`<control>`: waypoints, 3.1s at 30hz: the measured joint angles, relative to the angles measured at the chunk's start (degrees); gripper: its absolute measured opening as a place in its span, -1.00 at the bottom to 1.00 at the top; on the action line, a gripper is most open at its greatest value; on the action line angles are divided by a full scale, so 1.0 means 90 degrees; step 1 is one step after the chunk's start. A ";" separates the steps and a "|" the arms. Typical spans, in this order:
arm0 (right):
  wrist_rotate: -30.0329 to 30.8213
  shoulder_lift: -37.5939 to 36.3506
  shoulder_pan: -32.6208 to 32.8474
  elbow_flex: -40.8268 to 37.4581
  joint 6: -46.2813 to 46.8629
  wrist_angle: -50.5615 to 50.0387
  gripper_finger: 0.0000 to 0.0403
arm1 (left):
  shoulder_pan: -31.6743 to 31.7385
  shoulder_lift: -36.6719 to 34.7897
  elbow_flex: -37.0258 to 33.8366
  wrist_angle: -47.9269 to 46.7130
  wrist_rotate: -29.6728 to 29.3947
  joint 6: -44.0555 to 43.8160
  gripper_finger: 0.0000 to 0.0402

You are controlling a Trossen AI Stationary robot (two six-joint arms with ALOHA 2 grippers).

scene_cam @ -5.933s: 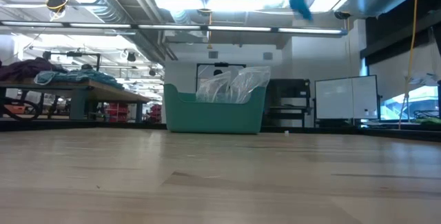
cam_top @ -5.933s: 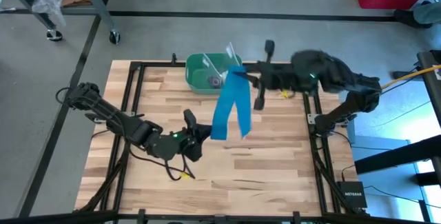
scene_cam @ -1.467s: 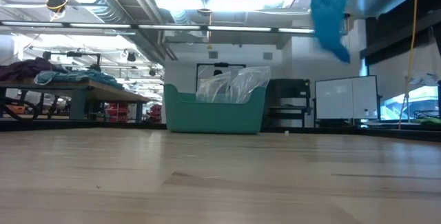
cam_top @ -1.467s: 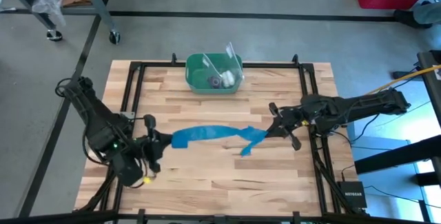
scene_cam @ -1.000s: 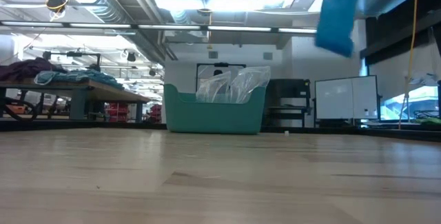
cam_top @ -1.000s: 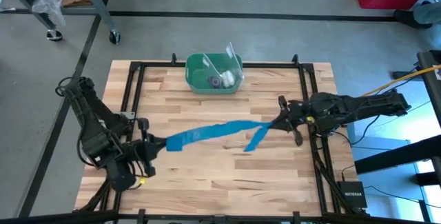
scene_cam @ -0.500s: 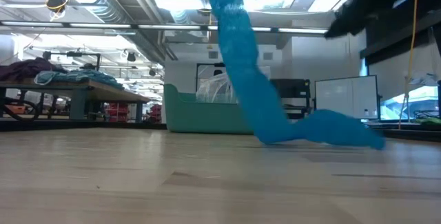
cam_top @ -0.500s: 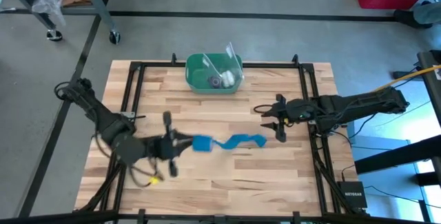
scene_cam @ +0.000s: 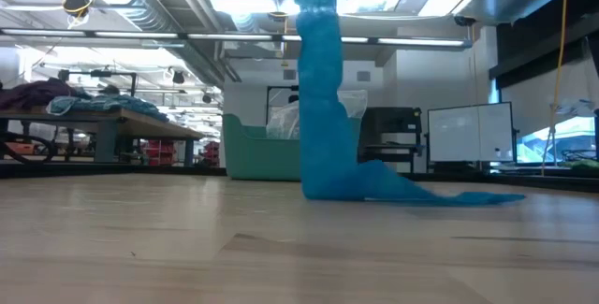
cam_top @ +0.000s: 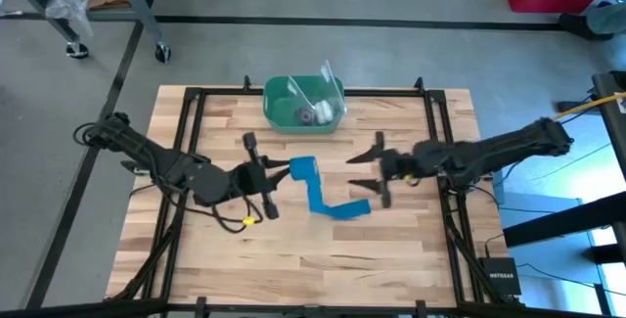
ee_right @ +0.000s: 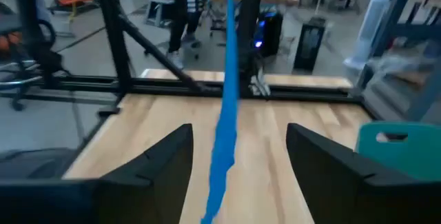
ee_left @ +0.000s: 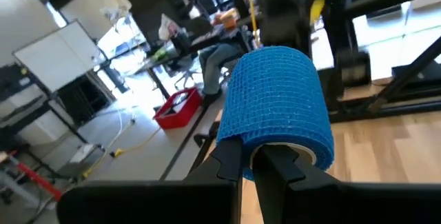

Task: Roll bandage
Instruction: Roll the blue bandage

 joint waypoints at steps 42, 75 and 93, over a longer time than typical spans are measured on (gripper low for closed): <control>0.0854 0.2535 0.0540 0.0175 -0.1347 0.1809 -0.95 | 0.0599 -0.0049 -0.0794 0.0966 0.0708 0.0443 -0.96; 0.1389 0.2524 0.2153 0.4708 -0.1945 -0.2265 -0.98 | 0.1069 0.0605 -0.0790 0.1006 -0.0082 0.1763 -0.98; 0.0657 0.2529 -0.0127 0.5778 -0.1648 -0.2932 -0.96 | 0.0784 0.0926 -0.0782 0.1002 -0.0039 0.3033 -0.97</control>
